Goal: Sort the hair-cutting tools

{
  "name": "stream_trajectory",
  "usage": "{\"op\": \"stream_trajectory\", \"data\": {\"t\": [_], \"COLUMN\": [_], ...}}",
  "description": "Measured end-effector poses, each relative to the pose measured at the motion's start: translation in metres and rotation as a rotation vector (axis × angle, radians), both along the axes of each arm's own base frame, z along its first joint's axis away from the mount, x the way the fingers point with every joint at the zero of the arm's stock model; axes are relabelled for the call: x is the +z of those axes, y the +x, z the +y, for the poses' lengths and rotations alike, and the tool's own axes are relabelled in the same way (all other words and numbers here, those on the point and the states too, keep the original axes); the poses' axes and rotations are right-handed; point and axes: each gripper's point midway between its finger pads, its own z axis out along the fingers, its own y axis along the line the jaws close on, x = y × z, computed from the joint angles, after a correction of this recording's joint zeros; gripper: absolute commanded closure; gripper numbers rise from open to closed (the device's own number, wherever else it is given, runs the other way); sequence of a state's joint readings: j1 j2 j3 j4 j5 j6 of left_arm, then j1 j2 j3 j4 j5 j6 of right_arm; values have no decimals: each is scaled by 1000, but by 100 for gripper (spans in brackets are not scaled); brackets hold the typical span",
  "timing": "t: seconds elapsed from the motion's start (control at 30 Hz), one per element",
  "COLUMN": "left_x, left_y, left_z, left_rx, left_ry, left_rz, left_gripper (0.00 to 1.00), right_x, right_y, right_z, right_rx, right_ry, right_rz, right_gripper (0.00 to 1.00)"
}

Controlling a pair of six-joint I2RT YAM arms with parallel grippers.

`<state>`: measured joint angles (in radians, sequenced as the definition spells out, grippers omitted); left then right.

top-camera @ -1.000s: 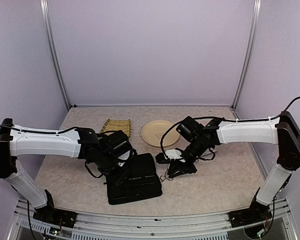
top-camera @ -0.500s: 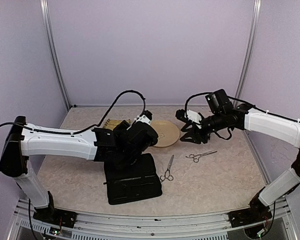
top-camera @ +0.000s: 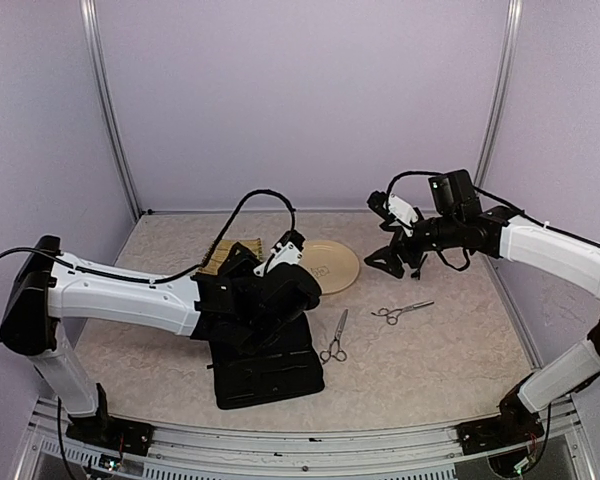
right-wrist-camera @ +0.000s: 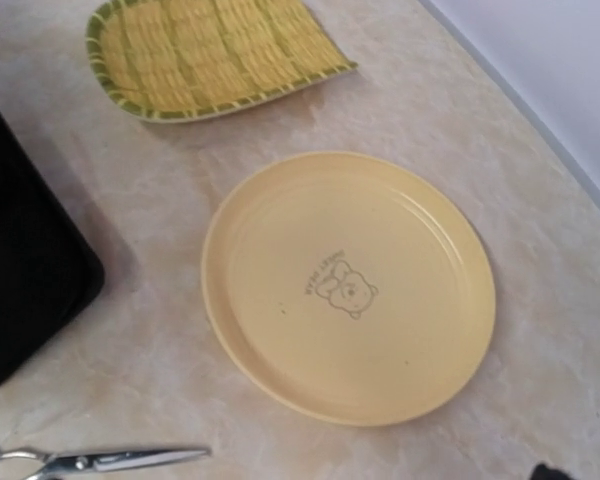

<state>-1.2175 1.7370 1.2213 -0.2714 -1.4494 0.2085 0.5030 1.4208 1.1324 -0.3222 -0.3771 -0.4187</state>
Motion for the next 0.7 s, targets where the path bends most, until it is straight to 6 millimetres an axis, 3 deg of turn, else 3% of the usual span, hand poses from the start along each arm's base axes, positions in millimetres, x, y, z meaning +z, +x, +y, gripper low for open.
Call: {"op": "stream_trajectory", "data": {"t": [0.07,0.17,0.33,0.43,0.53,0.7], "left_x": [1,9,44,66,72,45], "left_y": [2,15,59,69,63,63], "left_z": [10,35,76,102,93,65], "left_rx": [-7,-2,-6,-16,-92,-162], "left_ry": [-60,-208,-778,-1047,-1151,-1154], "left_rz": [12,27,64,33,55,174], "left_gripper": [51,46,45,43,42,42], "right_x": [-2,-8,-36,-56,-73,-99], "right_y": [2,4,11,22,42,63], "right_z": [-3,-8,-30,-48,-64,-94], "right_rx": [-15,-23,-20,-50,-112,-249], "right_ry": [-2,-17,-73,-109,-139,-188], "right_rz": [2,9,69,136,174,216], "right_gripper": [1,14,29,33,45,53]}}
